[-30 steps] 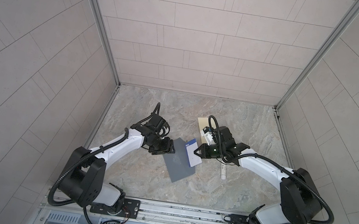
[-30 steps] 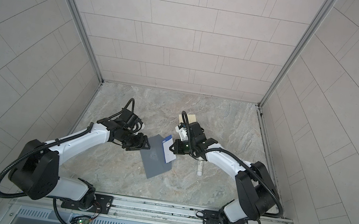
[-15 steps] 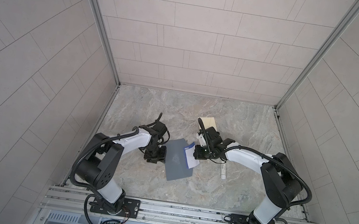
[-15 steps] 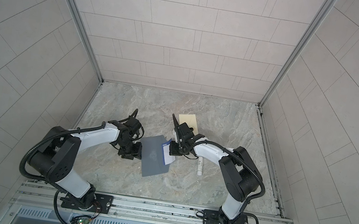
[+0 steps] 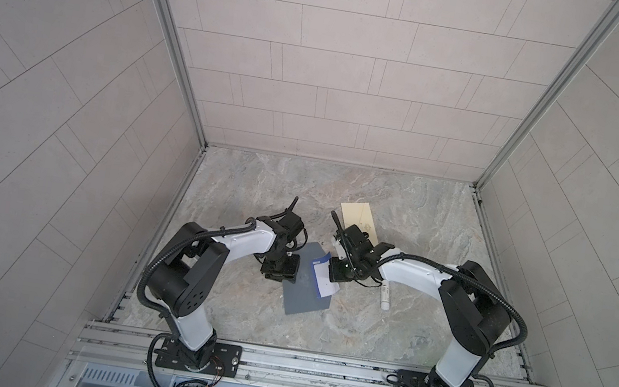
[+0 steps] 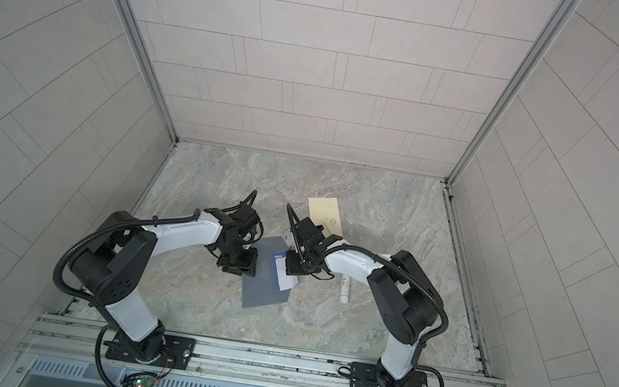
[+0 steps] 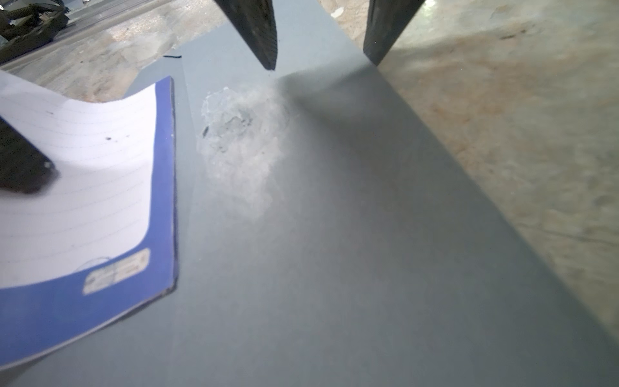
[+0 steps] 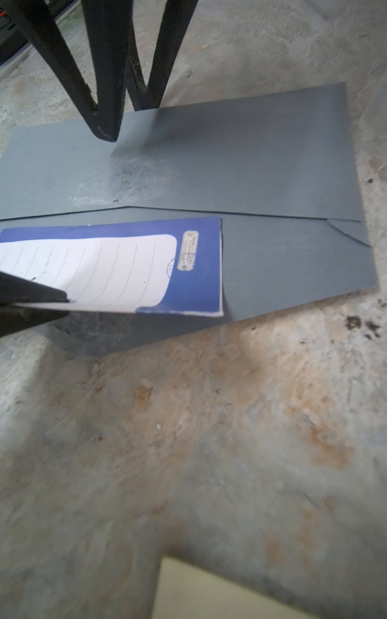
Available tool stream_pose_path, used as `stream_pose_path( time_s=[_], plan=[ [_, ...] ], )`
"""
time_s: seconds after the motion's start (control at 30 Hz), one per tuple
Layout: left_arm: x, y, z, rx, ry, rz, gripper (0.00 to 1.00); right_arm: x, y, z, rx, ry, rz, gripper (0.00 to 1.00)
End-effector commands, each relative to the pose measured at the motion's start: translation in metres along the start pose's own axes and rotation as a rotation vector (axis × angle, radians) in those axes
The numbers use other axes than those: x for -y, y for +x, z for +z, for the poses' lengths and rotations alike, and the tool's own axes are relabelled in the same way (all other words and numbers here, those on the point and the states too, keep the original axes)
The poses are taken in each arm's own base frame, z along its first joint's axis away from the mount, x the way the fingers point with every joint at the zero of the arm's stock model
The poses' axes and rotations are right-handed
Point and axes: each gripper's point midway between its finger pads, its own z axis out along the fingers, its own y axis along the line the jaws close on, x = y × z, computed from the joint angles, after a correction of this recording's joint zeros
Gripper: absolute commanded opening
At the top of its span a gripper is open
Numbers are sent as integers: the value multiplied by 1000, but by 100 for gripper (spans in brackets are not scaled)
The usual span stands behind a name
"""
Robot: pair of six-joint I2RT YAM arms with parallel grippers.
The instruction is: Place the letter into the envelope and seal it
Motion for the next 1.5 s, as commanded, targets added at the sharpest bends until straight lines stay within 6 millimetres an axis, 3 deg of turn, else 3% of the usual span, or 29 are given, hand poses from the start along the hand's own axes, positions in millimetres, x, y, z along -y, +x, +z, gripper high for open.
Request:
stream_pose_path(
  time_s=[0.0, 0.3, 0.57, 0.8, 0.93, 1.17, 1.47],
  plan=[
    [4, -3, 3, 1, 12, 18, 49, -4, -5, 6, 5, -2, 14, 0],
    [16, -12, 5, 9, 48, 30, 49, -34, -1, 20, -28, -90, -36, 0],
    [17, -12, 5, 9, 45, 33, 49, -29, 2, 21, -24, -52, -16, 0],
    [14, -10, 9, -10, 29, 26, 49, -23, 4, 1, -15, -11, -17, 37],
    [15, -10, 11, -18, 28, 27, 49, -21, 1, -10, 5, 13, -20, 52],
    [20, -10, 11, -19, 41, 46, 49, -13, 1, -13, 1, 67, -18, 58],
    [30, -6, 10, -26, 65, 87, 49, -14, 14, 6, -78, 30, -3, 57]
  ],
)
